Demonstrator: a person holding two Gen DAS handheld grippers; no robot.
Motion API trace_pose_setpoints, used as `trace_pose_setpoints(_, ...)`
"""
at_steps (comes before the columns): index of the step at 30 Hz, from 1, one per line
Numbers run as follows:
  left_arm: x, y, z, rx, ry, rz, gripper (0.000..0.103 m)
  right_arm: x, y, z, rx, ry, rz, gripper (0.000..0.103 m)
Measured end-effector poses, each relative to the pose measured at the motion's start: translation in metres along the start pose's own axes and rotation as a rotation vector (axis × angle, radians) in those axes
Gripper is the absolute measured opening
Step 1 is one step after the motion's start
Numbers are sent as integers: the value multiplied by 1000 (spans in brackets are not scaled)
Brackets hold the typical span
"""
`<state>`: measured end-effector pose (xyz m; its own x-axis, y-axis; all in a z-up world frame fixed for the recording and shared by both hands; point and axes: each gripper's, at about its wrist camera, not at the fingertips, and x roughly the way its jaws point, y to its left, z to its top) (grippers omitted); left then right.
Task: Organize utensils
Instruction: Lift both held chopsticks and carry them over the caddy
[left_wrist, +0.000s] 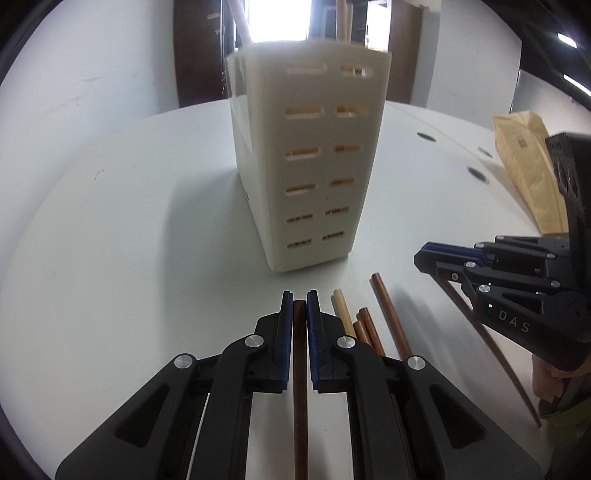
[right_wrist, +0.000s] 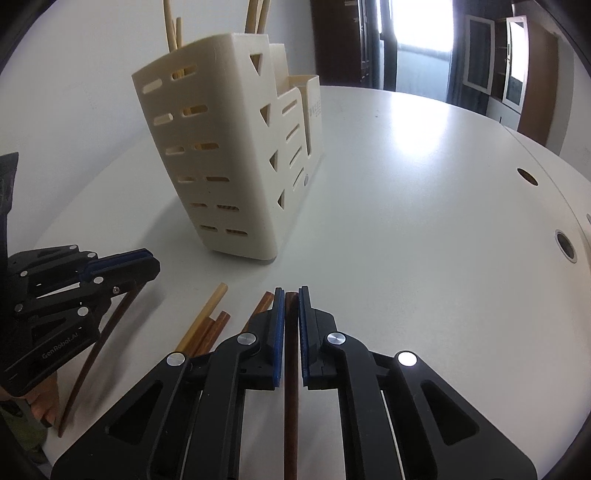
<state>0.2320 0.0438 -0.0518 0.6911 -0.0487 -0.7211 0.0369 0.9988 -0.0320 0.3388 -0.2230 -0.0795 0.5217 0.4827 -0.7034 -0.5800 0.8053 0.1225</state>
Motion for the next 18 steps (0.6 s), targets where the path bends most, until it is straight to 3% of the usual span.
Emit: trace_pose_setpoints(18,-86,1,21,-20,-214,-17,7,-87,7,15,35,-222,29,8)
